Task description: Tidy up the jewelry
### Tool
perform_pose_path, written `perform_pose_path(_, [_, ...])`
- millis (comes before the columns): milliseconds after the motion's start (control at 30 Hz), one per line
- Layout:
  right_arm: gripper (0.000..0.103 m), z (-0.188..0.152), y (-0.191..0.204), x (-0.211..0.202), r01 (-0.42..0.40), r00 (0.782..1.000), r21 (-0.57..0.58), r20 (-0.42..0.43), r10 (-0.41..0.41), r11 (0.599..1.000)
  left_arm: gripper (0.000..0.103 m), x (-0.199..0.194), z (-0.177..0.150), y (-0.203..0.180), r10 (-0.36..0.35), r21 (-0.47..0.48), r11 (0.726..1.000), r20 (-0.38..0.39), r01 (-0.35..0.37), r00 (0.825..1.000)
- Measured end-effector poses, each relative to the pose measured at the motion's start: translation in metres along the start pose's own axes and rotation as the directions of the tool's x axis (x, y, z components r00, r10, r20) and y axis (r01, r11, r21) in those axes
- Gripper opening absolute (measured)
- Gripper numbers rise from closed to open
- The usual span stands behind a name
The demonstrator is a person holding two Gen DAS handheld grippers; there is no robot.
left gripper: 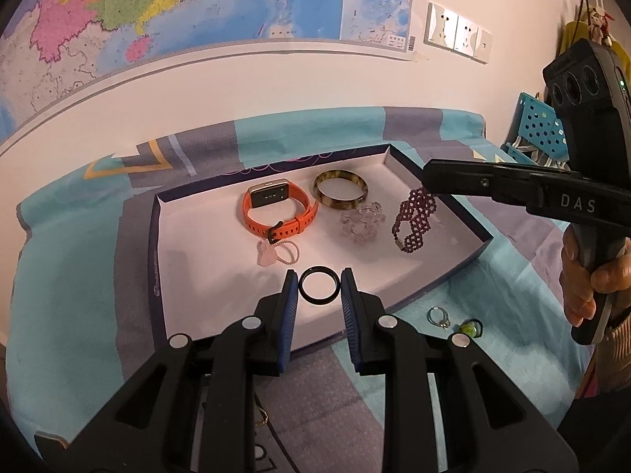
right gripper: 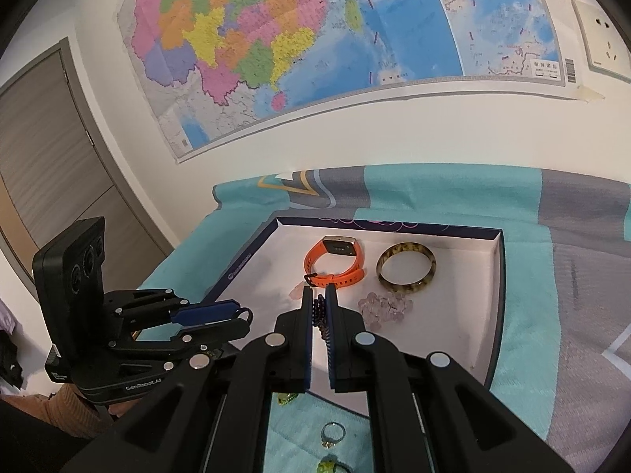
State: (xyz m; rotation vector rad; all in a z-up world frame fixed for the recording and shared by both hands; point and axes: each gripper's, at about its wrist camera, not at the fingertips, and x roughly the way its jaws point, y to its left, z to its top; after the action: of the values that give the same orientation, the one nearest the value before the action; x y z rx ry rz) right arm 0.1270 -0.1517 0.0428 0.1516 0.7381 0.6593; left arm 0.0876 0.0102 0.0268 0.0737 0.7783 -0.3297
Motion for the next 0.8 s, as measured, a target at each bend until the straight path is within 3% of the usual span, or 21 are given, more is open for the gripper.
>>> perform_pose_path(800, [0.005,0.011,-0.011,0.035,-0.028,0.999,0.02,-0.034,0.028,0.999,0.023,0.043,0.013,0.011,0.015,-0.028,0.999,-0.07,-0.017,0.997])
